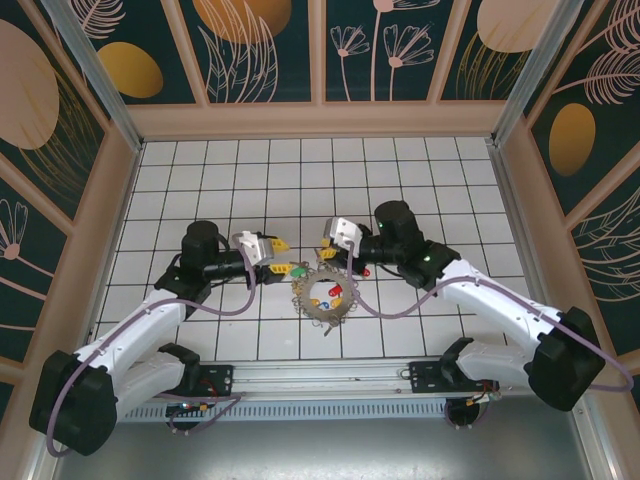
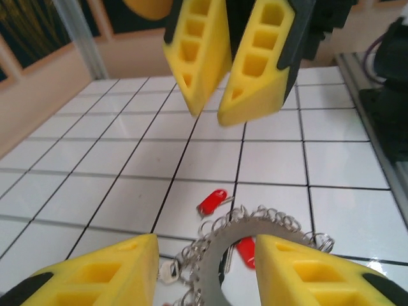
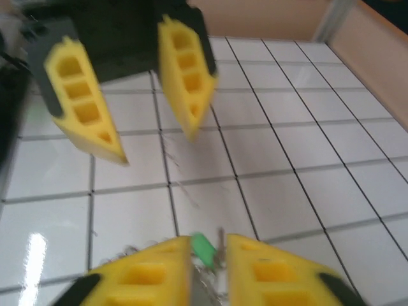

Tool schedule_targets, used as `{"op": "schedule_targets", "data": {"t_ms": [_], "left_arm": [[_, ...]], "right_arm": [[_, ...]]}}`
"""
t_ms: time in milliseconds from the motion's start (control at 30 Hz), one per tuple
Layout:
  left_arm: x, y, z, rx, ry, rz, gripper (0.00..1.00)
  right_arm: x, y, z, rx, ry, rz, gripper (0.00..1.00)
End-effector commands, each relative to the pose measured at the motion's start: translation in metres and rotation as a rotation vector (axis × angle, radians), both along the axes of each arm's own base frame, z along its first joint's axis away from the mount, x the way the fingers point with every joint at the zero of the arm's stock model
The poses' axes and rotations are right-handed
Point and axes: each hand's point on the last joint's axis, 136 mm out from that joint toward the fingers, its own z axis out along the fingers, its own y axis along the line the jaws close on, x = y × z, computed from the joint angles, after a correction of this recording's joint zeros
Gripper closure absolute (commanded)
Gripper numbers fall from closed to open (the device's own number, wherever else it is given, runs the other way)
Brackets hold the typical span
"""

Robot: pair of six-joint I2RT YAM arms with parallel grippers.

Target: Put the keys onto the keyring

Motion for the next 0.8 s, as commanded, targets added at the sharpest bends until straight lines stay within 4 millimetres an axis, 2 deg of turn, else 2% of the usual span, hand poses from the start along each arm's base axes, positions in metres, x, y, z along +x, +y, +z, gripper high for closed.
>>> {"op": "schedule_targets", "data": {"t_ms": [0,67,167,300,433,533,633,767], "left_arm": [[0.024,0.011,-0.007,0.022,0.039,0.163,0.54],[0.033,0.018,-0.011,0.035,0.073,0.246,0.54],[0.037,0.028,-0.015,0.037,0.112,0.317,0.54],[0.039,0.038,-0.019,0.031,0.161,0.383,0.47],[0.037,0.043,-0.029,0.074,0.215,0.393,0.43],[0.044,0.052,-0.038,0.108,0.265,0.449,0.32],[0.062,0.066,-0.04,0.089,0.327,0.595,0.18],[0.069,0.073,-0.047,0.091,0.363,0.647,0.18]], "right_arm": [[0.017,-0.024,-0.005,-0.085,0.011,-0.114,0.66],[0.027,-0.04,-0.009,-0.145,0.001,-0.183,0.59],[0.031,-0.063,-0.017,-0.229,0.037,-0.249,0.58],[0.019,-0.086,-0.048,-0.385,0.13,-0.245,0.61],[-0.008,-0.088,-0.071,-0.471,0.239,-0.109,0.63],[-0.021,-0.087,-0.079,-0.481,0.258,-0.023,0.59],[-0.024,-0.087,-0.097,-0.503,0.229,-0.002,0.55],[-0.041,-0.085,-0.125,-0.584,0.216,0.078,0.53]]}}
